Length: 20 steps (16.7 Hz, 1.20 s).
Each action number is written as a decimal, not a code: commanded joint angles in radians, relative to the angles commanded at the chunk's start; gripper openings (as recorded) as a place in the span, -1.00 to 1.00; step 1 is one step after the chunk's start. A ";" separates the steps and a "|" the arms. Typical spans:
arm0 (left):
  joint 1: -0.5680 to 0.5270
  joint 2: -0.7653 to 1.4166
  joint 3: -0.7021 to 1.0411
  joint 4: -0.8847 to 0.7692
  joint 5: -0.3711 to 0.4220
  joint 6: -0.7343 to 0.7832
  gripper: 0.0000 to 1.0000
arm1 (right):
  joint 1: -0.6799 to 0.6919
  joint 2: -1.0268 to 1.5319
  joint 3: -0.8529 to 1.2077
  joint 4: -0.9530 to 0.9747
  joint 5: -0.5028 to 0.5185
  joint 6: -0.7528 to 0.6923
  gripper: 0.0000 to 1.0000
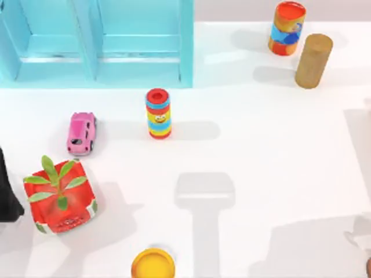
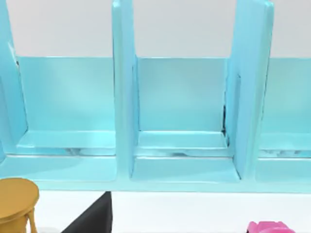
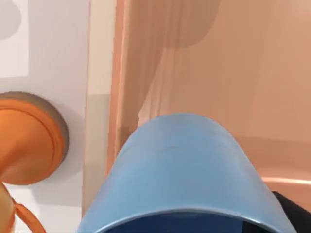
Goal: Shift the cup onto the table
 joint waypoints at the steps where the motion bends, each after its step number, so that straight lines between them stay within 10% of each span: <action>1: 0.000 0.000 0.000 0.000 0.000 0.000 1.00 | 0.004 -0.009 0.000 -0.028 0.003 0.016 -1.00; 12: 0.000 0.000 0.000 0.000 0.000 0.000 1.00 | 0.063 0.000 0.061 -0.064 -0.002 0.105 -1.00; 20: 0.000 0.000 0.000 0.000 0.000 0.000 1.00 | 0.536 0.186 0.440 -0.066 -0.040 0.681 -1.00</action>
